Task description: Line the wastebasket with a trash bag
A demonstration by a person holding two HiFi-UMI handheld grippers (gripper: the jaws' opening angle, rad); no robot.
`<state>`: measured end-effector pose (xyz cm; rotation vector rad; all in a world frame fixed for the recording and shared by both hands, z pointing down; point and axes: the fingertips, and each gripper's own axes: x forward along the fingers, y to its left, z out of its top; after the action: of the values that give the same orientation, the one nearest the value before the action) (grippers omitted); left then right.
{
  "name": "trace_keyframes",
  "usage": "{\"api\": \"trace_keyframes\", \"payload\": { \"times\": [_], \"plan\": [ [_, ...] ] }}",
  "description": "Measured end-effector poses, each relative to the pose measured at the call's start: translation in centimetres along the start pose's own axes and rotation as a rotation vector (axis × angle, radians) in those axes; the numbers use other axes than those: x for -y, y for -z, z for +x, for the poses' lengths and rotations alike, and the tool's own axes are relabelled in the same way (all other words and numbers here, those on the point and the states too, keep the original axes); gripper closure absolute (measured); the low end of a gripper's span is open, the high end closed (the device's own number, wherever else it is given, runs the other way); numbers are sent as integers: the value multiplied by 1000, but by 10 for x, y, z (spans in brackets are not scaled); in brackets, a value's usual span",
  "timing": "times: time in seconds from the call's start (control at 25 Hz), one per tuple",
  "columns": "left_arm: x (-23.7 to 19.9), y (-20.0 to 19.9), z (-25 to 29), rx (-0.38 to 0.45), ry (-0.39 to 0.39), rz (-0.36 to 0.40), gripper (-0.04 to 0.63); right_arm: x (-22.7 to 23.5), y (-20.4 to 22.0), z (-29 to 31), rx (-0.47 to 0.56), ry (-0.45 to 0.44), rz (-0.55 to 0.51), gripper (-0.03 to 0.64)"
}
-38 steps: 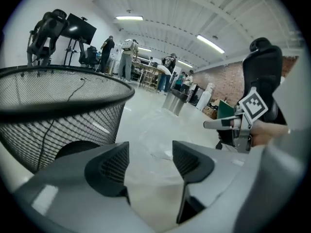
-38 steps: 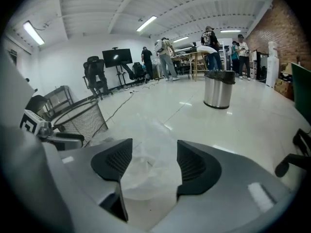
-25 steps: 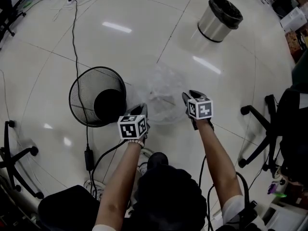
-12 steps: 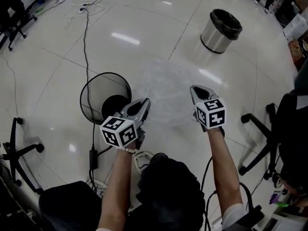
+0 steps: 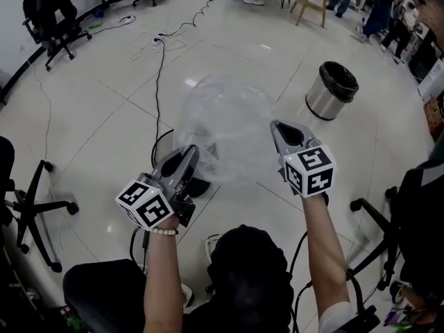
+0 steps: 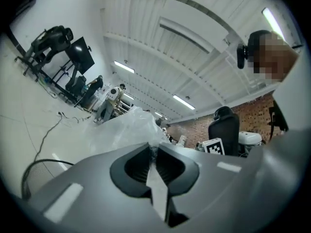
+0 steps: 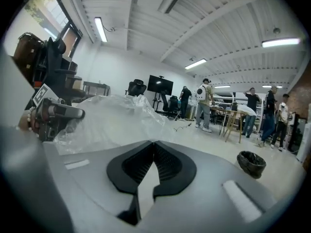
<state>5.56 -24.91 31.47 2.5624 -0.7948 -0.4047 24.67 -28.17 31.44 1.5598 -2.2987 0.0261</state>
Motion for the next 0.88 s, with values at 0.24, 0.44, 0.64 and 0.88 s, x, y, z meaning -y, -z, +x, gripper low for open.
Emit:
{"api": "trace_keyframes", "payload": {
  "times": [0.24, 0.44, 0.64, 0.88],
  "plan": [
    [-32, -36, -66, 51, -107, 5, 583, -63, -28, 38, 11, -99, -53, 615],
    [-66, -22, -96, -2, -168, -46, 583, -98, -13, 71, -39, -140, -66, 615],
    [-95, 1, -103, -21, -187, -106, 583, -105, 16, 91, -116, -126, -78, 615],
    [-127, 32, -96, -64, -211, -150, 583, -92, 51, 106, -168, -66, -83, 615]
  ]
}}
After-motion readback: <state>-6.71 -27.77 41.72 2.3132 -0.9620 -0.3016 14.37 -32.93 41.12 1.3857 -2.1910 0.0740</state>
